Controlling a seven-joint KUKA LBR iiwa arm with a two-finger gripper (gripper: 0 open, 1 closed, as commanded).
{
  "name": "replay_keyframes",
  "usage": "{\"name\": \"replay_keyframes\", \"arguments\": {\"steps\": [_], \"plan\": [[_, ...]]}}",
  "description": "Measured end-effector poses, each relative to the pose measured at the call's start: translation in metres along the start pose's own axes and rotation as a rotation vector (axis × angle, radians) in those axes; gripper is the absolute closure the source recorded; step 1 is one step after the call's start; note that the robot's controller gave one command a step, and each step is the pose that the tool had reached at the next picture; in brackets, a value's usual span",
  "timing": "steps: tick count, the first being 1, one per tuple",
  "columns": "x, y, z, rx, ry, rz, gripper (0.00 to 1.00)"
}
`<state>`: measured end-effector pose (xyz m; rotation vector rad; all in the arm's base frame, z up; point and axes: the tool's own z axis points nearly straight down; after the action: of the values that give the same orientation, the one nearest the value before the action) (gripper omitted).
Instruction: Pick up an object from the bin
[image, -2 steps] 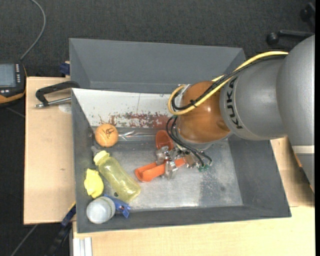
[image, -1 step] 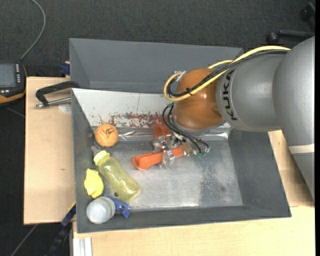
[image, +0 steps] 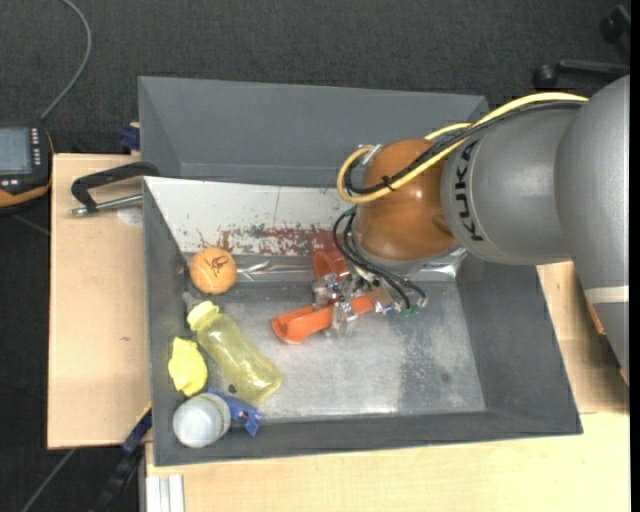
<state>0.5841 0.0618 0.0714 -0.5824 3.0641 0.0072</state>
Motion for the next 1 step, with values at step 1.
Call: {"name": "replay_keyframes", "arguments": {"steps": [1], "plan": [[0.0061,0.0008,-0.0013,-0.001,0.005,0.002,1.0]]}}
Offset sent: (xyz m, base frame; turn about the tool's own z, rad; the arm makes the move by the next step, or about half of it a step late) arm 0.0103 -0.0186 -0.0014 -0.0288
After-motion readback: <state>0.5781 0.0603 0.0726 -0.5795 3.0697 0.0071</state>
